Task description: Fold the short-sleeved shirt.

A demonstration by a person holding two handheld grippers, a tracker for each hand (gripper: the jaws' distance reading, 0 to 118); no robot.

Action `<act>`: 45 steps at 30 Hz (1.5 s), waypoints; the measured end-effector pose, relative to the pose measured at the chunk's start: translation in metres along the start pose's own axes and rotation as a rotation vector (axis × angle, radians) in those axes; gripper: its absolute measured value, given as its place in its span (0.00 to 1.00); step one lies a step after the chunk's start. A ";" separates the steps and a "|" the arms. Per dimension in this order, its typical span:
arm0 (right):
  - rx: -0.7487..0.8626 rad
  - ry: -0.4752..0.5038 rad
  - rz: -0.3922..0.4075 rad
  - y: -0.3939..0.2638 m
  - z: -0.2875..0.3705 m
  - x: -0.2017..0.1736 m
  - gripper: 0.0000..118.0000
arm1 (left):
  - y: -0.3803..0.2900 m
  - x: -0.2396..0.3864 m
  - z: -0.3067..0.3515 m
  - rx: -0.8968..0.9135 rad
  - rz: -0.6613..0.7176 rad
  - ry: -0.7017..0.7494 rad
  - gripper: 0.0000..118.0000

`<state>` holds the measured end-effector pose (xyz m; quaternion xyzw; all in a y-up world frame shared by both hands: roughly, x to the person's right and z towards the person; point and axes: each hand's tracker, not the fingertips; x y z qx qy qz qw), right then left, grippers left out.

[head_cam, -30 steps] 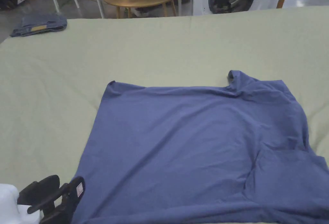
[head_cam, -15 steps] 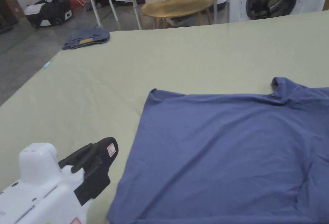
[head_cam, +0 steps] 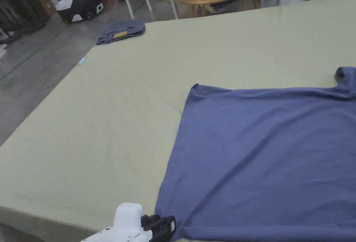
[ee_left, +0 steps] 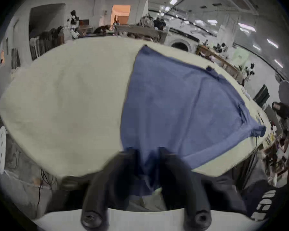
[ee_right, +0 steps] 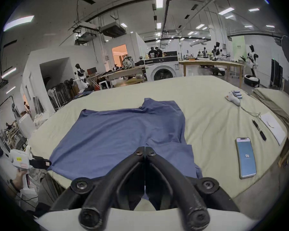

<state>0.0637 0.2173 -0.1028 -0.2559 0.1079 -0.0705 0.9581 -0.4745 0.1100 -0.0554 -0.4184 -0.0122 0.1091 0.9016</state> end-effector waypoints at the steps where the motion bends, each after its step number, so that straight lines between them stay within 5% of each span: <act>1: -0.001 -0.015 0.002 -0.002 0.002 0.001 0.00 | -0.002 0.004 -0.005 -0.012 -0.036 0.002 0.00; 6: -0.018 -0.071 -0.026 -0.012 0.010 0.012 0.00 | 0.004 0.012 -0.013 -0.037 -0.107 0.073 0.00; 7: -0.016 -0.087 -0.038 -0.015 0.012 0.016 0.11 | 0.004 0.015 -0.012 -0.050 -0.085 0.060 0.00; 9: -0.002 -0.116 -0.054 -0.024 0.015 0.025 0.48 | 0.005 0.011 -0.010 -0.046 -0.060 0.043 0.00; 12: -0.046 -0.183 -0.031 -0.046 0.012 0.039 0.52 | 0.001 0.013 -0.010 -0.034 -0.035 0.046 0.00; 17: -0.160 -0.231 -0.106 -0.083 0.000 0.064 0.50 | 0.001 0.023 -0.005 -0.024 -0.007 0.060 0.00; 19: -0.211 -0.208 -0.163 -0.094 -0.009 0.074 0.35 | 0.001 0.025 -0.002 -0.024 0.000 0.058 0.00; 21: -0.237 -0.240 -0.164 -0.103 -0.018 0.082 0.32 | 0.001 0.026 -0.002 -0.024 0.006 0.054 0.00; 24: -0.257 -0.213 -0.198 -0.111 -0.023 0.091 0.05 | 0.001 0.027 0.000 -0.021 0.021 0.046 0.00; 30: -0.219 -0.180 -0.140 -0.089 -0.013 0.080 0.04 | 0.003 0.019 0.014 0.026 0.165 -0.041 0.00; 35: -0.088 -0.108 -0.114 -0.027 -0.016 0.078 0.04 | 0.062 0.029 0.041 0.179 0.051 -0.038 0.00; 45: -0.148 -0.115 -0.107 0.065 -0.162 0.094 0.04 | 0.216 -0.013 -0.055 0.264 0.055 -0.124 0.00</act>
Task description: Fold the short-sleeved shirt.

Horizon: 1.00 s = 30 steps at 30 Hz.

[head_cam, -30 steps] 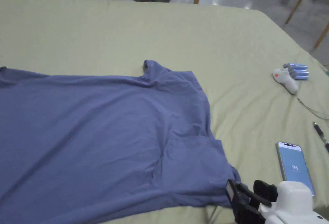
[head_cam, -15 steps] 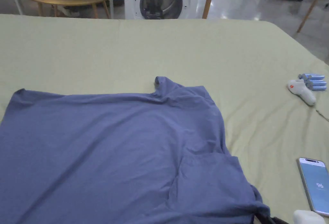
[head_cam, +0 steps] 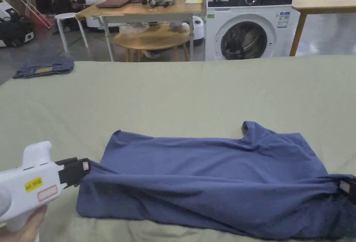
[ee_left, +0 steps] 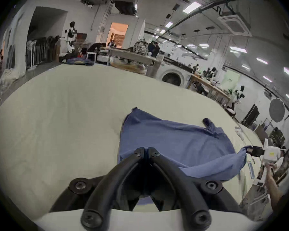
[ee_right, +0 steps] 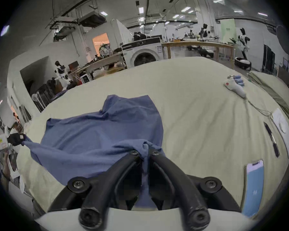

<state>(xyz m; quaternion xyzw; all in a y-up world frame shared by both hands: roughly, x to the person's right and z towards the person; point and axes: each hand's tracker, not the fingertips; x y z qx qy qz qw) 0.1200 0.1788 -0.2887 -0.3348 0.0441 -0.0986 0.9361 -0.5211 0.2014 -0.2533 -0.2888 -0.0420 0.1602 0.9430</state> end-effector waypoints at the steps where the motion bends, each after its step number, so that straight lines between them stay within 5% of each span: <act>1: -0.005 -0.011 -0.005 0.002 -0.009 0.000 0.05 | 0.004 -0.003 -0.013 -0.037 -0.003 0.023 0.00; 3: -0.020 -0.032 -0.023 0.005 -0.028 -0.001 0.08 | 0.010 -0.005 -0.040 -0.090 0.020 0.044 0.00; 4: -0.026 -0.050 -0.013 0.005 -0.034 -0.002 0.18 | 0.012 -0.007 -0.047 -0.080 0.025 0.048 0.02; 5: -0.028 -0.068 -0.002 0.002 -0.037 -0.004 0.35 | 0.011 -0.011 -0.054 -0.086 0.050 0.053 0.15; 6: -0.033 -0.118 0.031 0.000 -0.040 -0.005 0.45 | 0.009 -0.014 -0.060 -0.090 0.075 0.051 0.39; 7: -0.043 -0.160 0.058 -0.002 -0.041 -0.006 0.45 | 0.007 -0.015 -0.060 -0.075 0.066 0.082 0.42; 13: 0.071 -0.067 0.019 -0.018 -0.010 0.014 0.42 | -0.006 0.013 -0.002 0.006 -0.124 0.040 0.41; 19: 0.216 0.018 0.117 -0.023 0.061 -0.025 0.12 | -0.018 0.062 0.077 0.223 -0.270 0.012 0.41; 20: 0.231 0.036 0.153 -0.025 0.068 -0.032 0.02 | -0.021 0.066 0.086 0.260 -0.262 -0.007 0.34; 21: 0.243 0.052 0.186 -0.027 0.074 -0.039 0.00 | -0.022 0.071 0.096 0.310 -0.245 -0.047 0.07; 22: 0.237 0.056 0.201 -0.028 0.076 -0.045 0.00 | -0.024 0.074 0.100 0.295 -0.220 -0.069 0.00; 30: 0.225 0.113 0.162 -0.033 0.082 -0.059 0.00 | -0.018 0.062 0.090 0.179 -0.170 -0.018 0.00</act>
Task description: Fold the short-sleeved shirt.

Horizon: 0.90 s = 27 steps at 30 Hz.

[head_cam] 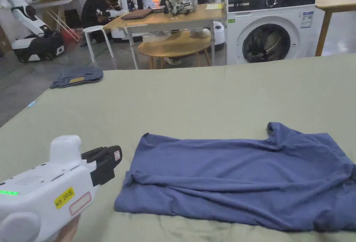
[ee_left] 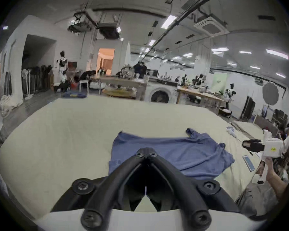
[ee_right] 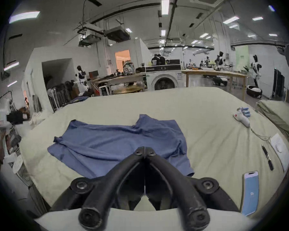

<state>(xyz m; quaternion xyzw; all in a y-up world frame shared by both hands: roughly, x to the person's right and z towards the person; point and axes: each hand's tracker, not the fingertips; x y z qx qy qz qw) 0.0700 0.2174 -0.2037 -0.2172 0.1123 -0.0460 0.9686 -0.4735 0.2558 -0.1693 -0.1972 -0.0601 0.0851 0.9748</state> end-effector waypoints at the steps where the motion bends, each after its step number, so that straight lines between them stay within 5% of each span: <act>1: 0.003 0.009 -0.015 0.000 0.002 0.001 0.00 | -0.002 -0.007 -0.007 -0.045 0.024 0.018 0.00; 2: 0.006 0.019 -0.033 0.000 0.005 0.002 0.00 | -0.006 -0.015 -0.017 -0.098 0.052 0.029 0.00; 4: 0.004 0.044 -0.066 -0.002 0.009 0.005 0.00 | -0.017 -0.027 -0.037 -0.187 0.114 -0.011 0.40; 5: 0.000 0.050 -0.071 -0.003 0.011 0.007 0.00 | -0.028 -0.036 -0.052 -0.240 0.143 -0.024 0.46; 11: -0.040 0.036 -0.093 -0.016 0.020 0.032 0.00 | -0.084 -0.064 -0.126 -0.441 0.238 0.063 0.43; 15: -0.080 -0.038 -0.112 -0.027 0.022 0.048 0.00 | -0.096 -0.064 -0.137 -0.420 0.196 0.155 0.00; 18: -0.092 -0.038 -0.154 -0.035 0.012 0.062 0.00 | -0.100 -0.074 -0.152 -0.472 0.211 0.101 0.00; 19: -0.107 -0.041 -0.169 -0.040 0.000 0.073 0.06 | -0.101 -0.073 -0.153 -0.469 0.192 0.115 0.00; 21: -0.151 -0.090 -0.190 -0.041 -0.021 0.076 0.55 | -0.100 -0.074 -0.155 -0.479 0.186 0.123 0.00; 24: -0.231 -0.194 -0.239 -0.049 -0.061 0.069 0.59 | -0.095 -0.063 -0.148 -0.498 0.175 0.116 0.00; 27: -0.349 -0.179 -0.342 -0.076 -0.112 0.089 0.55 | -0.094 -0.059 -0.144 -0.501 0.190 0.109 0.00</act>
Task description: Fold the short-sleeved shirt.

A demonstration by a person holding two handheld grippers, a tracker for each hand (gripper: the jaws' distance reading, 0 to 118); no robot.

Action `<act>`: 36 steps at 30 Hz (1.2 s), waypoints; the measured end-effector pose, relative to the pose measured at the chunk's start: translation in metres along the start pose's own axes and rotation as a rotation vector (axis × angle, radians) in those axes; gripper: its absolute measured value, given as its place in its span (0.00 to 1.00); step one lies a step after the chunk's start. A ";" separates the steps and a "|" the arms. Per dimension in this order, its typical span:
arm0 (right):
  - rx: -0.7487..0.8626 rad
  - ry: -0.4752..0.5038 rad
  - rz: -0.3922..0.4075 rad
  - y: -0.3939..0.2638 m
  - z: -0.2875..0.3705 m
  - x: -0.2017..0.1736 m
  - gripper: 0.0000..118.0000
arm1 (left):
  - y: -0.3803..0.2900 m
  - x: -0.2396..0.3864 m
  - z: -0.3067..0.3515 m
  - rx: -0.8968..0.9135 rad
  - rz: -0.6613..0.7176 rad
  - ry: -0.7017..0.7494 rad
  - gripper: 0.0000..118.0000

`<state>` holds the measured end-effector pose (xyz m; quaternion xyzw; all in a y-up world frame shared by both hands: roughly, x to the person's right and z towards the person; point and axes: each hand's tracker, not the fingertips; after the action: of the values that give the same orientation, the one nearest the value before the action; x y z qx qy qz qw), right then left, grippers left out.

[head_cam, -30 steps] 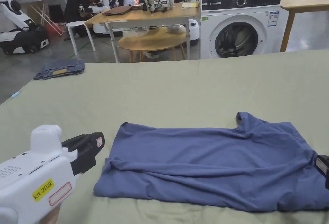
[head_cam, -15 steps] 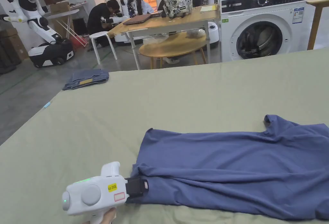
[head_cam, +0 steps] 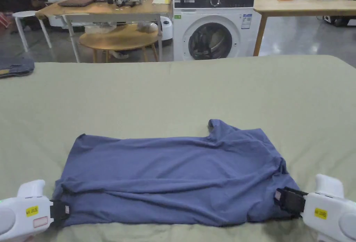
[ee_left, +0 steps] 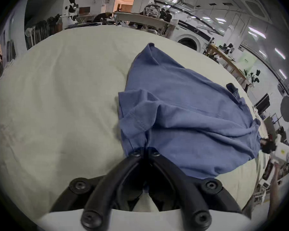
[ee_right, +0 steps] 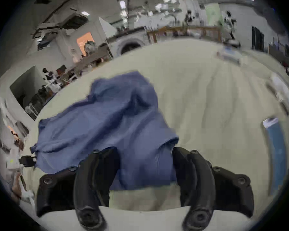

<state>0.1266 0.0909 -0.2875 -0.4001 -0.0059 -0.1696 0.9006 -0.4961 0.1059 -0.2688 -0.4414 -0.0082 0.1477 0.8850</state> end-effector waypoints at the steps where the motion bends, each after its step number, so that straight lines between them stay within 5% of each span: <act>1: -0.070 0.002 -0.001 -0.005 -0.016 0.003 0.45 | -0.003 0.005 0.005 0.002 0.004 -0.003 0.00; 3: 0.025 -0.061 0.071 -0.018 -0.014 0.002 0.25 | -0.006 0.007 0.007 0.014 0.007 -0.001 0.00; 6: 0.026 0.028 0.002 -0.011 0.006 0.003 0.11 | -0.008 0.014 0.013 0.020 0.003 0.001 0.00; 14: 0.129 -0.033 0.020 -0.007 0.060 -0.004 0.10 | -0.012 0.033 0.093 0.161 0.010 -0.055 0.00; 16: 0.128 0.004 -0.027 -0.012 0.069 -0.001 0.10 | -0.014 0.027 0.097 0.183 -0.005 -0.058 0.00; 23: 0.109 -0.022 -0.001 -0.063 0.130 0.024 0.10 | -0.072 0.022 0.140 0.167 -0.010 -0.093 0.00; 32: 0.080 -0.077 0.100 -0.098 0.170 0.027 0.14 | -0.150 0.020 0.165 0.102 0.064 -0.050 0.00; 34: 0.042 -0.132 0.145 -0.098 0.162 0.025 0.38 | -0.154 0.013 0.157 0.082 0.096 -0.067 0.25; 36: 0.044 -0.189 0.160 -0.098 0.158 0.027 0.43 | -0.157 0.009 0.155 0.068 0.082 0.008 0.34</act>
<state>0.1411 0.1363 -0.1059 -0.3937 -0.0626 -0.0584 0.9152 -0.4704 0.1401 -0.0522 -0.4115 0.0185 0.1822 0.8928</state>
